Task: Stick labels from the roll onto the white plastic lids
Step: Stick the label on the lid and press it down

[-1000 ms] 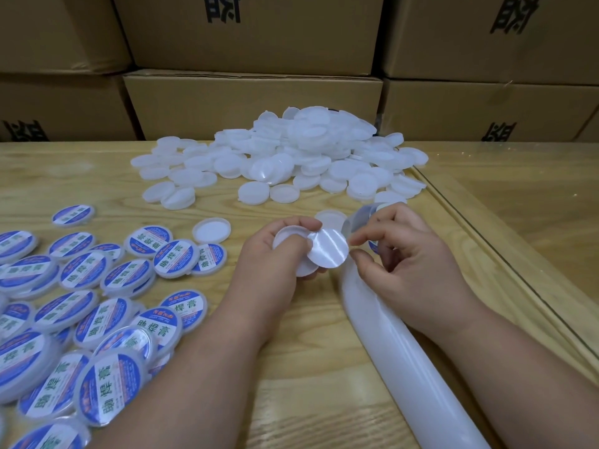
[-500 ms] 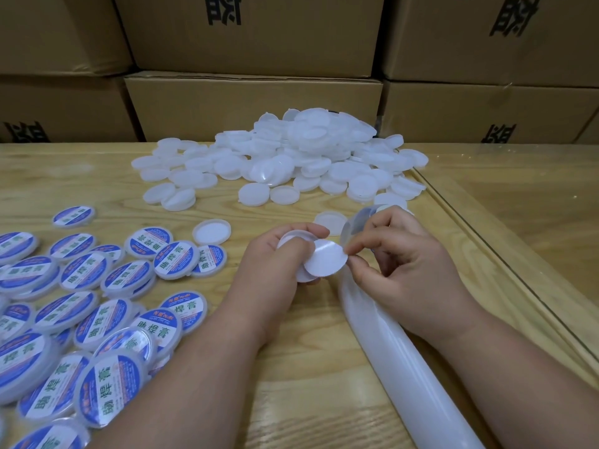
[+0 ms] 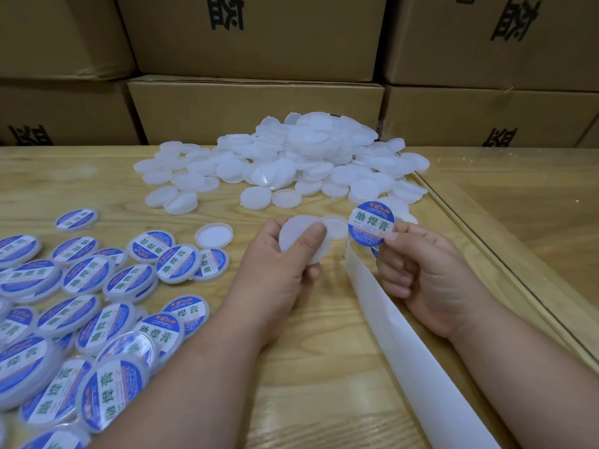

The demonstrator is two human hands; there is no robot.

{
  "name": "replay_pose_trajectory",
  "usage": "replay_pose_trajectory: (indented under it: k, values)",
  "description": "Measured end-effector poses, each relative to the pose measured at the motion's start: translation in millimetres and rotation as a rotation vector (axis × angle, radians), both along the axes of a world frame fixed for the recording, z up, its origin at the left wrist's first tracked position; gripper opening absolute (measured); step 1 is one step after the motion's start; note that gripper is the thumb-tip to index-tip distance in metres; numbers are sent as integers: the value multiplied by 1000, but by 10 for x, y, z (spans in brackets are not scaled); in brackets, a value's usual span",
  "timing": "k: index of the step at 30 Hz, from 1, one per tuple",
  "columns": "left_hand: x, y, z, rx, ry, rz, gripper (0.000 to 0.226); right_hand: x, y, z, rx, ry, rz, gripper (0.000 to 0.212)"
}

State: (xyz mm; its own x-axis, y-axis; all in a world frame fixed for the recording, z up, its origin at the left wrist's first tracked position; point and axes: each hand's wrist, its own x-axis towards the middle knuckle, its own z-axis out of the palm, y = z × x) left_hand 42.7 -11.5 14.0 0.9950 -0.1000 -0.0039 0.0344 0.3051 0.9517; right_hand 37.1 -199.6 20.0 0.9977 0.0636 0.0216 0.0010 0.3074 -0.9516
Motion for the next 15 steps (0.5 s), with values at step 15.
replay_pose_trajectory:
  k: [15]
  values:
    - [33,-55,-5,-44,-26,-173,45,-13,48,-7,-297,-25,132,15]
